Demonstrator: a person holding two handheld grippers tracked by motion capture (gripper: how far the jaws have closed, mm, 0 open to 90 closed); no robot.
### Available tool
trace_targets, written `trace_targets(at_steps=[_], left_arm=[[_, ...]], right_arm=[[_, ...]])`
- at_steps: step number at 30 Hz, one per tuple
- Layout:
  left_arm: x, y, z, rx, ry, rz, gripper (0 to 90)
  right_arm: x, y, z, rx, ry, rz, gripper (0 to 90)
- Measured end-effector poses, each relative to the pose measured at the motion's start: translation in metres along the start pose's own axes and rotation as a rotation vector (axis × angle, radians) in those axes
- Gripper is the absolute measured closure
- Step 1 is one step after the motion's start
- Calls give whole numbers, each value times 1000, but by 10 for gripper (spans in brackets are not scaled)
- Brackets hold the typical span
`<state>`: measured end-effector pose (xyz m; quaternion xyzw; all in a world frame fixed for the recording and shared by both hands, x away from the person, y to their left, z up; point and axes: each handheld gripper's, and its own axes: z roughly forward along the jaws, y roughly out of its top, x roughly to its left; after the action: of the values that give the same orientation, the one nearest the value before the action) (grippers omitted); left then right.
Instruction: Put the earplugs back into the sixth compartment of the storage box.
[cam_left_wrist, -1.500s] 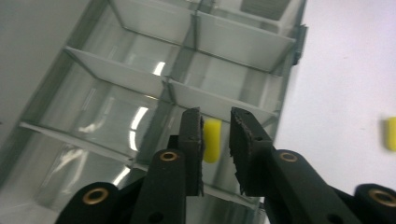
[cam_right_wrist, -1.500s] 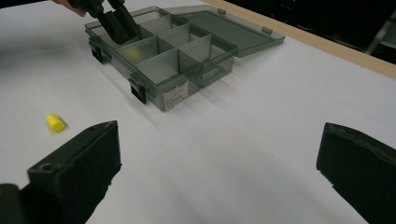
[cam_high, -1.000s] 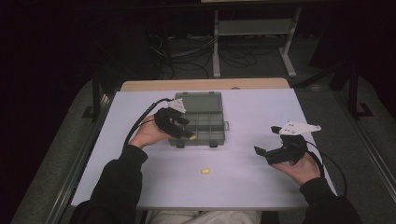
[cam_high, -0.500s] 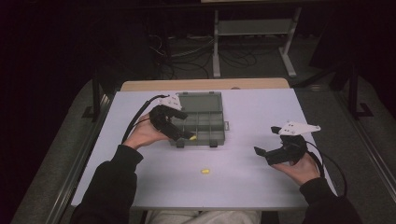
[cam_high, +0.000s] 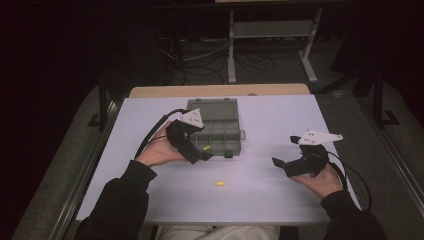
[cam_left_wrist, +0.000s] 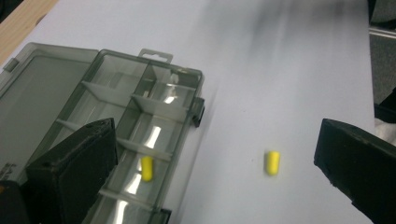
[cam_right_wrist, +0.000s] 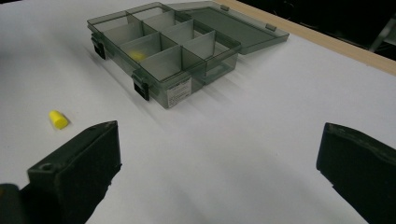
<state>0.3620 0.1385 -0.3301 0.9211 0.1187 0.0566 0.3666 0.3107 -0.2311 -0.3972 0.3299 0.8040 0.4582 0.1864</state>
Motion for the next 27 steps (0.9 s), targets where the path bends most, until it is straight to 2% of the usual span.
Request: trace_targets(at_steps=[5,8,15,23,27], left_arm=[[-9,-1,6,11,-6,15,0],[-14,-3,9,-1,-5,17,0],[-25,-12,20,1,-8,25,0],[-32,-23,29,1,-20,15,0],[-36,-27,32,-3,-9,35,0]], right_arm=[[0,0,0,-1,1,-2,0],[0,0,0,-2,0,-1,0],[0,0,-1,-1,0,-1,0],[0,0,0,2,1,-6,0],[0,0,0,1,1,-6,0]])
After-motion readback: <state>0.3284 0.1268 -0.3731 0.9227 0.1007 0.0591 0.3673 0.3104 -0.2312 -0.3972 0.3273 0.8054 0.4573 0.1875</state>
